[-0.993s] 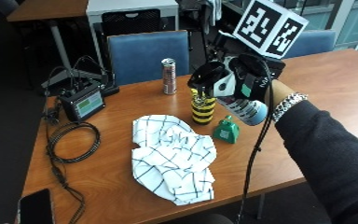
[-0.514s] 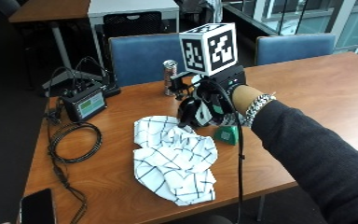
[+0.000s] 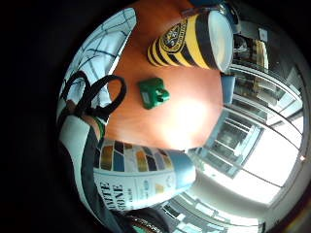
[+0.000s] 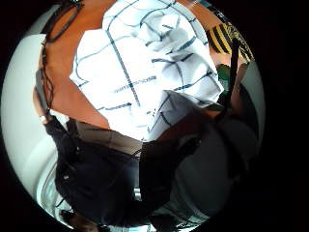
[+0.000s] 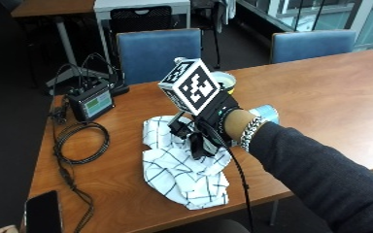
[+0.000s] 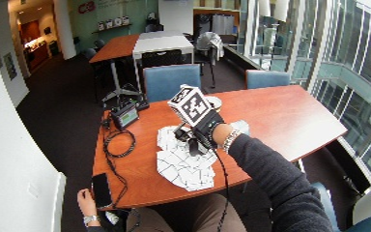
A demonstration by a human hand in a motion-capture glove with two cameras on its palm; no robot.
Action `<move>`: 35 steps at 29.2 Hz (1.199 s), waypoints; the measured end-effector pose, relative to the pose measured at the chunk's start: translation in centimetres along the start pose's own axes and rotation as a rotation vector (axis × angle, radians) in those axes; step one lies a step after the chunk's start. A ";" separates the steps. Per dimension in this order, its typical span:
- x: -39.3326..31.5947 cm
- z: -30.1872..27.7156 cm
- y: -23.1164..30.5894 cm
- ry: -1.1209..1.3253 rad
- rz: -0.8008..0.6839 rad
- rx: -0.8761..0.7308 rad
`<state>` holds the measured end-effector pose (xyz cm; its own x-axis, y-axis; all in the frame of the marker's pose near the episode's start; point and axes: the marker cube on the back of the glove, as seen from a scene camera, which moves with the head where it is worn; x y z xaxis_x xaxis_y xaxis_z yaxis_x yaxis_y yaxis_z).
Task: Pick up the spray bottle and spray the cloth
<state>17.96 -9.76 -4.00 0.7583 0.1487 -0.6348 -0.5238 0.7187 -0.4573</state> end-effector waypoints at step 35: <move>-3.3 -9.9 2.2 -0.617 -0.368 0.275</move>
<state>10.46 -15.43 -9.07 0.9865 0.1613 0.0278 -0.1416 0.9263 -0.3493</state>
